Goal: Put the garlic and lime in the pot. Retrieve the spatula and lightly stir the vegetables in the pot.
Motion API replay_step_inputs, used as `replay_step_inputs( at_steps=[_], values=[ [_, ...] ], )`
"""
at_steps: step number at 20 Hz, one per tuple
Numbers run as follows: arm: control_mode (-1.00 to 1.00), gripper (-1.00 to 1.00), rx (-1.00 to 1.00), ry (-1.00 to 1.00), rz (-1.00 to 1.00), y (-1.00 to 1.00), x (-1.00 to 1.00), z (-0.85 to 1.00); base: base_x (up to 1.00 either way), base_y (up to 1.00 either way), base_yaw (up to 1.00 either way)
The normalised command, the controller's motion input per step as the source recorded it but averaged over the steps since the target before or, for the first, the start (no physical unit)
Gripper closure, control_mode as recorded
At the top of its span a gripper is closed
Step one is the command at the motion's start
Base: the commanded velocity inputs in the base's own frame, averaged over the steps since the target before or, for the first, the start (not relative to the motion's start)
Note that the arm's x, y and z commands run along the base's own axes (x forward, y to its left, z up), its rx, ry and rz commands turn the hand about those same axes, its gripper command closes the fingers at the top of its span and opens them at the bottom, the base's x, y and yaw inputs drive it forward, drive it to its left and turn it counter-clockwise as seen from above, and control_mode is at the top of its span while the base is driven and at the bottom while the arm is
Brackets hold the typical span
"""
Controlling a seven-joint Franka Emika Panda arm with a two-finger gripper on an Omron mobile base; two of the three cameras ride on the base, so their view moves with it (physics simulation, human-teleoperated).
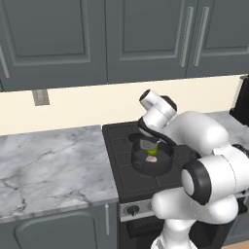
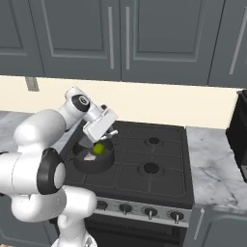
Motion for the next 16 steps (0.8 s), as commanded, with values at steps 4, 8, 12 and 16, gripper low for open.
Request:
replay_step_inputs(
  at_steps=[4, 8, 12, 16],
  values=[
    [-1.00, 1.00, -0.07, 0.04, 0.00, -0.10, 0.18, -0.18, 0.00, 0.00, 0.00],
    [-1.00, 1.00, -0.05, 0.09, 0.00, 0.00, 0.11, -0.27, 0.00, 0.00, 0.00],
    [-1.00, 1.00, 0.00, 0.09, 0.00, 0.00, 0.13, -0.40, 0.00, 0.00, 0.00],
    [-1.00, 1.00, 0.00, 0.04, 0.00, 0.00, 0.08, -0.26, 0.00, 0.00, 0.00]
  ],
)
